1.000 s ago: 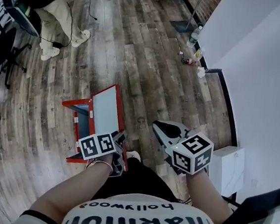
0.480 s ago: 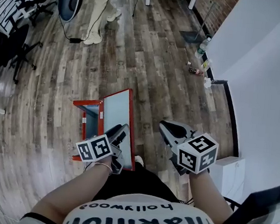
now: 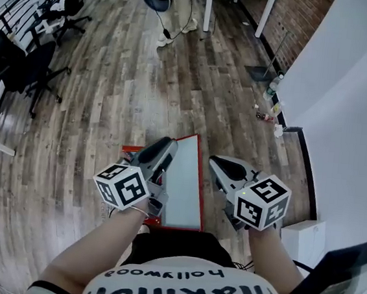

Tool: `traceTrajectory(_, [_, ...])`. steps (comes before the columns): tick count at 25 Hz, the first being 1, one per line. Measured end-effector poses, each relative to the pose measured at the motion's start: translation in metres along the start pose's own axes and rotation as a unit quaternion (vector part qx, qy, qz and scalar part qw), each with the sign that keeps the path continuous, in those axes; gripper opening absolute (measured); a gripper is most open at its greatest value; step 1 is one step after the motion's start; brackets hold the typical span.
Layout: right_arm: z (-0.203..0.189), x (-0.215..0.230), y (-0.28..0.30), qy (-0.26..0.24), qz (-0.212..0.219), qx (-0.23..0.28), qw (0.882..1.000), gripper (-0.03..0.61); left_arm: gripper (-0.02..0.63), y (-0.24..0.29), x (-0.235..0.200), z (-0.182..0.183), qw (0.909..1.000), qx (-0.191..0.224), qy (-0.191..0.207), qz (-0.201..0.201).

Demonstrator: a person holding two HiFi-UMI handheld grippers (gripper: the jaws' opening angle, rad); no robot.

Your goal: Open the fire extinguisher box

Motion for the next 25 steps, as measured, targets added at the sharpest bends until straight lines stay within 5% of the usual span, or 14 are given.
traceTrajectory(4, [0.034,-0.063,0.013,-0.019,0.000,0.048,0.999,0.009,0.063,-0.040,0.023,0.056,0.9933,0.010,0.092,-0.070])
traceTrajectory(9, [0.070,-0.124,0.025,-0.045,-0.006,0.107,0.993,0.009,0.046,-0.081,0.047,0.109,0.9725,0.027,0.186,-0.138])
traceTrajectory(19, [0.076,-0.212,0.033,-0.048,-0.004,0.143,0.989,0.009,0.009,-0.168,0.075,0.142,0.9362,0.003,0.288,-0.201])
traceTrajectory(25, [0.067,-0.233,0.033,-0.066,0.020,0.111,0.991,0.009,0.006,-0.188,0.075,0.132,0.9396,-0.008,0.292,-0.179])
Point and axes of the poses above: the fingertips, and each gripper's own axes: y forward along the fingers, x to its right, z out of its top, the point moved 8 cm from there along -y, backward along the fingers, and after that the axes turned 3 degrees about -z, right-handed, at the moved point
